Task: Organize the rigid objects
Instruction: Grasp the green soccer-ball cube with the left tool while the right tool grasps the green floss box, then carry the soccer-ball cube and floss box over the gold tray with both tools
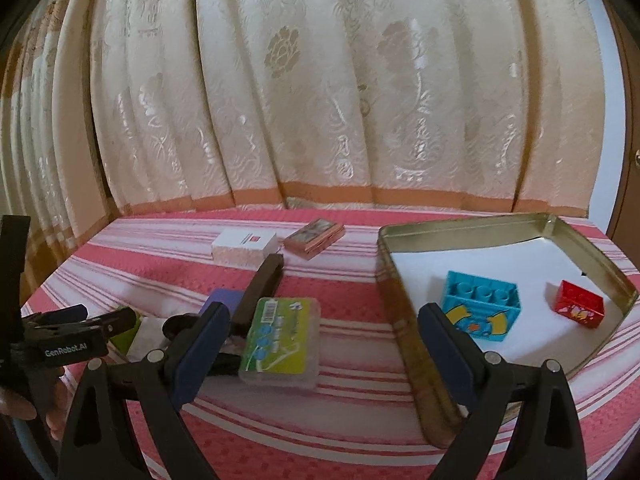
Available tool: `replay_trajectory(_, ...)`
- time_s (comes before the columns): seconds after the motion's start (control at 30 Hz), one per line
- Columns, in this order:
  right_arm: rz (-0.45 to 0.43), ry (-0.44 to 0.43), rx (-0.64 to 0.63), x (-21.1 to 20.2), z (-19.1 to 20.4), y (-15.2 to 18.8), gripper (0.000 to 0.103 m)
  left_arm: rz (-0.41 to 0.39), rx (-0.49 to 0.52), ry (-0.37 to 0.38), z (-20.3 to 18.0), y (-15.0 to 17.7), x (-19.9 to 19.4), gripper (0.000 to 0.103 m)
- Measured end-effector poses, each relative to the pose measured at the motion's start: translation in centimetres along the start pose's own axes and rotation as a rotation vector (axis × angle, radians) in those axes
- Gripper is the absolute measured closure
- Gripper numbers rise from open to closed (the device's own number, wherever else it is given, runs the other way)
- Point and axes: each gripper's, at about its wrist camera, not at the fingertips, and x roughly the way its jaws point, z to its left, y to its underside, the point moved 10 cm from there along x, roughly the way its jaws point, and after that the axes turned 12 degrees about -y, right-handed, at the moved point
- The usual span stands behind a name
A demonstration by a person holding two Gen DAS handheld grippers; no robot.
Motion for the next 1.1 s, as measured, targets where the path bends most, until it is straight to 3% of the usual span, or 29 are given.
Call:
replay_trajectory(0.13,0.005,-0.009,0.011,0.0,-0.1,0.1,0.006,0.083,-0.041,-0.022,1.2,0.8,1.6,0.006)
replay_trajectory(0.27,0.018,-0.013,0.025,0.2,-0.2,0.2,0.006,0.09,-0.038,-0.041,1.2,1.0,1.8,0.008)
replay_trajectory(0.5,0.056,-0.025,0.023,0.7,0.1,0.6,0.007,0.069,-0.02,-0.032,1.0,0.8,1.4,0.052)
replay_trajectory(0.6,0.086,-0.035,0.032,1.1,0.1,1.0,0.023,0.066,-0.027,-0.012,0.9,0.8,1.4,0.072)
replay_trajectory(0.73,0.131,-0.041,0.04,1.9,0.1,1.6,0.035,0.065,-0.061,0.029,0.9,0.7,1.3,0.073)
replay_trajectory(0.9,0.165,-0.04,0.018,2.5,0.6,2.0,0.035,-0.002,-0.108,0.047,1.1,-0.3,0.2,0.073)
replay_trajectory(1.1,0.226,-0.051,-0.005,3.8,1.7,2.6,0.035,-0.13,-0.108,-0.015,1.9,-2.0,-1.8,0.073)
